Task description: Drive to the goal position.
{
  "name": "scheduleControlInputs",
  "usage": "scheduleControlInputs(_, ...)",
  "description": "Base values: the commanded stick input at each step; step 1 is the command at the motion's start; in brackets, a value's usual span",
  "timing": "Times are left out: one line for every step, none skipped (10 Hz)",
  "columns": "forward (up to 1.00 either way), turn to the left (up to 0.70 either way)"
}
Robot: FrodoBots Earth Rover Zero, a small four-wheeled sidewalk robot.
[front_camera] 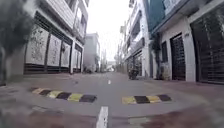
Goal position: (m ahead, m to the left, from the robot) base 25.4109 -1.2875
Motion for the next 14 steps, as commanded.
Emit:
scheduleControlInputs(1.0,0.0)
scheduleControlInputs(1.0,0.0)
scheduleControlInputs(1.0,0.0)
scheduleControlInputs(1.0,0.0)
scheduleControlInputs(1.0,0.0)
scheduleControlInputs(1.0,0.0)
scheduleControlInputs(1.0,0.0)
scheduleControlInputs(1.0,0.0)
scheduleControlInputs(1.0,0.0)
scheduleControlInputs(1.0,0.0)
scheduleControlInputs(1.0,0.0)
scheduleControlInputs(1.0,0.0)
scheduleControlInputs(1.0,0.0)
scheduleControlInputs(1.0,0.0)
